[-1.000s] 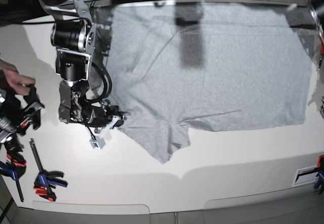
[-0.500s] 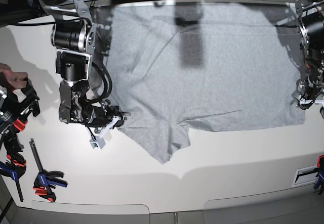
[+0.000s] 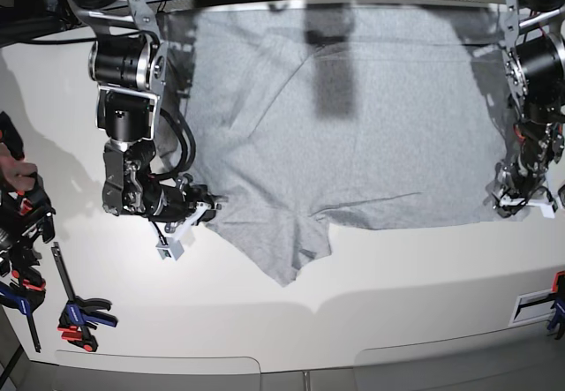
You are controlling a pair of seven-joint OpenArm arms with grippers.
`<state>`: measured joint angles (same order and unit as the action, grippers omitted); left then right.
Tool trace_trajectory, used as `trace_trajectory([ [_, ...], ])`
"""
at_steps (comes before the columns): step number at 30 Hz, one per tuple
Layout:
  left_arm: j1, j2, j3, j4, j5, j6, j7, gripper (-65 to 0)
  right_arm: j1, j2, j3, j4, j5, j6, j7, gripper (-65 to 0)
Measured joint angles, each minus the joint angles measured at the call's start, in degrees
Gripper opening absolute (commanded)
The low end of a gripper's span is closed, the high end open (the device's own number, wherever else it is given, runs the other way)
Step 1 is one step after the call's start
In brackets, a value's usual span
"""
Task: Fold the T-shirt properly
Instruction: 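Grasp the shirt's side edge near the hem with both grippers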
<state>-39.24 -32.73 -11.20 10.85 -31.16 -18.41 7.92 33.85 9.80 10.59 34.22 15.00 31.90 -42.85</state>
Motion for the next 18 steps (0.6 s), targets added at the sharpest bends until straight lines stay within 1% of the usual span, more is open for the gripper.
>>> trace_trajectory([
  [2,-0.5,-0.3,0.0,0.0,0.1,0.0,-0.1,-41.5,0.0,0.0,0.0,0.0,0.0,0.0,0.0,-65.0],
  [5,-0.6,-0.5,0.0,0.0,0.0,0.0,-0.5,-48.9,0.0,0.0,0.0,0.0,0.0,0.0,0.0,-65.0],
  [7,-0.6,-0.5,0.0,0.0,0.1,0.0,-0.5,-56.2,0.0,0.0,0.0,0.0,0.0,0.0,0.0,-65.0],
  [8,-0.6,-0.5,0.0,0.0,0.1,0.0,-0.6,-61.3,0.0,0.0,0.0,0.0,0.0,0.0,0.0,-65.0],
  [9,-0.6,-0.5,0.0,0.0,0.0,0.0,-0.7,-65.0,0.0,0.0,0.0,0.0,0.0,0.0,0.0,-65.0],
  [16,-0.6,-0.5,0.0,0.0,0.1,0.0,-0.7,-65.0,0.0,0.0,0.0,0.0,0.0,0.0,0.0,-65.0],
  [18,-0.6,-0.5,0.0,0.0,0.1,0.0,-0.7,-65.0,0.0,0.1,0.0,0.0,1.3,-0.1,-0.2,-65.0],
])
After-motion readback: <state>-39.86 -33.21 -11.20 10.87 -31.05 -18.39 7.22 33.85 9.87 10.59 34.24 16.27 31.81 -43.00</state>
